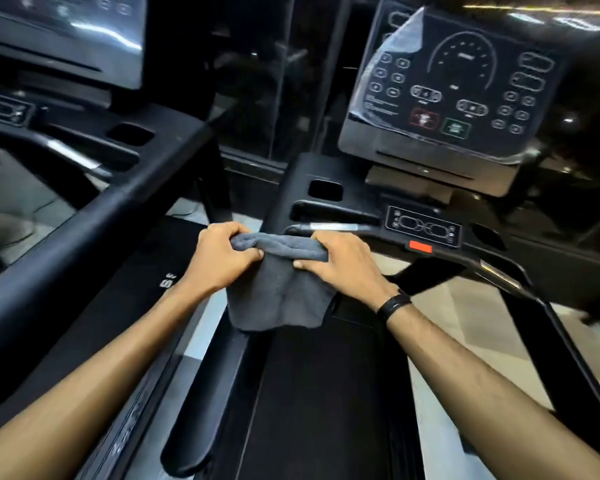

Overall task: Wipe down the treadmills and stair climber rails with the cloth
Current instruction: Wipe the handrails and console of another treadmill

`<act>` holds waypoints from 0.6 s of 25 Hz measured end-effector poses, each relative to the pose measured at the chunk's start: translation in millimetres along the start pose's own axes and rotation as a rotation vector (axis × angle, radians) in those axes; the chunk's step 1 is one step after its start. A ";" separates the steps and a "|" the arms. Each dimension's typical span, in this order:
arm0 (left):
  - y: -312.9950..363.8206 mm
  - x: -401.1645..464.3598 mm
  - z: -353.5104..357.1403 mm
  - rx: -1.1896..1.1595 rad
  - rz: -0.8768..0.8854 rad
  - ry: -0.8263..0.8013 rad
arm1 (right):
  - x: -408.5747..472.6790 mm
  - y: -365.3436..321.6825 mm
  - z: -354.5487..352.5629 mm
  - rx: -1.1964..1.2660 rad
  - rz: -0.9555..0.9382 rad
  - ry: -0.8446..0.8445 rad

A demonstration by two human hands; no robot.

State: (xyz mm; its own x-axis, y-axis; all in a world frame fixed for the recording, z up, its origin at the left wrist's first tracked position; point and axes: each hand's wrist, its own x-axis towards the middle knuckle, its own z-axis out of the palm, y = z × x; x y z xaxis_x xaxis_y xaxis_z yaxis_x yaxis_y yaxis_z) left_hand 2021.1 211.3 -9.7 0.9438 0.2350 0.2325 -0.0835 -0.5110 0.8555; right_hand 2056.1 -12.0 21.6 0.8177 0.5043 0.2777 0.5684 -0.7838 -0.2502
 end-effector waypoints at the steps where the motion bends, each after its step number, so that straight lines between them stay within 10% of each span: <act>1: 0.5 -4.9 2.4 0.001 -0.014 0.058 | 5.0 6.1 4.8 0.020 -0.039 0.013; 10: 8.1 -75.8 -15.3 -0.034 -0.201 0.403 | 43.4 -6.4 23.3 0.524 -0.325 -0.082; 15: -5.4 -115.0 -37.3 -0.125 -0.426 0.445 | 72.7 -43.7 36.1 0.758 -0.465 -0.497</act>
State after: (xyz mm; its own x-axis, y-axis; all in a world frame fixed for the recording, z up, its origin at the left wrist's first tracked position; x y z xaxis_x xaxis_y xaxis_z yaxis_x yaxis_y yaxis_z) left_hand 1901.1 218.0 -23.8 0.6811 0.7322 0.0067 0.2085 -0.2027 0.9568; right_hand 2094.0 71.9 19.3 0.3482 0.9292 0.1238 0.6068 -0.1227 -0.7853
